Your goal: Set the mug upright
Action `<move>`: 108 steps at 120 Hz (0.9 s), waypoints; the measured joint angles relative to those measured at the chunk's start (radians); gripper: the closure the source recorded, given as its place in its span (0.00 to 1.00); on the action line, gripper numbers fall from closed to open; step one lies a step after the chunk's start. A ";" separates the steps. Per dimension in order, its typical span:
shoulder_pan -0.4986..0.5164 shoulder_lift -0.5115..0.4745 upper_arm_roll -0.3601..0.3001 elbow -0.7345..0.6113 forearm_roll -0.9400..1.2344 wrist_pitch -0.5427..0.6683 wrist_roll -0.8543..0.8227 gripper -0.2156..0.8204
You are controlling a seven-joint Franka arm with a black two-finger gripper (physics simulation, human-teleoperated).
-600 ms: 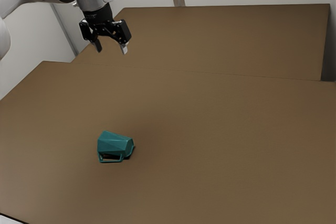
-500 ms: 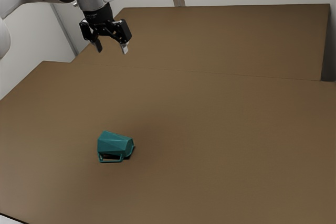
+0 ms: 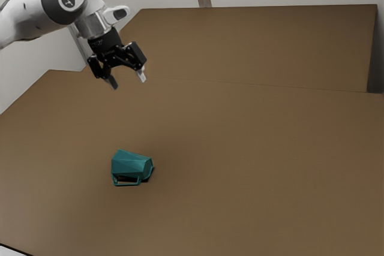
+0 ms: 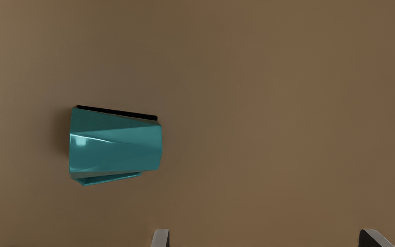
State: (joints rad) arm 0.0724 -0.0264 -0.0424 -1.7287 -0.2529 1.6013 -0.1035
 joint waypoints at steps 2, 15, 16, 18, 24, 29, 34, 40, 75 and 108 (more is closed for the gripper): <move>0.006 -0.005 0.000 -0.019 -0.017 0.004 0.000 0.21; 0.070 -0.043 0.002 -0.146 -0.103 0.033 0.034 0.21; 0.078 -0.045 0.002 -0.155 -0.108 0.036 0.038 0.21; 0.093 -0.051 0.002 -0.173 -0.117 0.044 0.048 0.21; 0.135 -0.062 0.003 -0.218 -0.143 0.070 0.086 0.21; 0.161 -0.074 0.003 -0.261 -0.164 0.094 0.122 0.21; 0.178 -0.079 0.003 -0.293 -0.183 0.117 0.159 0.21; 0.195 -0.084 0.003 -0.333 -0.208 0.147 0.207 0.21; 0.323 -0.078 0.003 -0.494 -0.354 0.269 0.483 0.21; 0.397 0.017 0.003 -0.541 -0.439 0.306 0.689 0.21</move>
State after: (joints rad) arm 0.4697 -0.0096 -0.0392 -2.2697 -0.6919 1.9072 0.5855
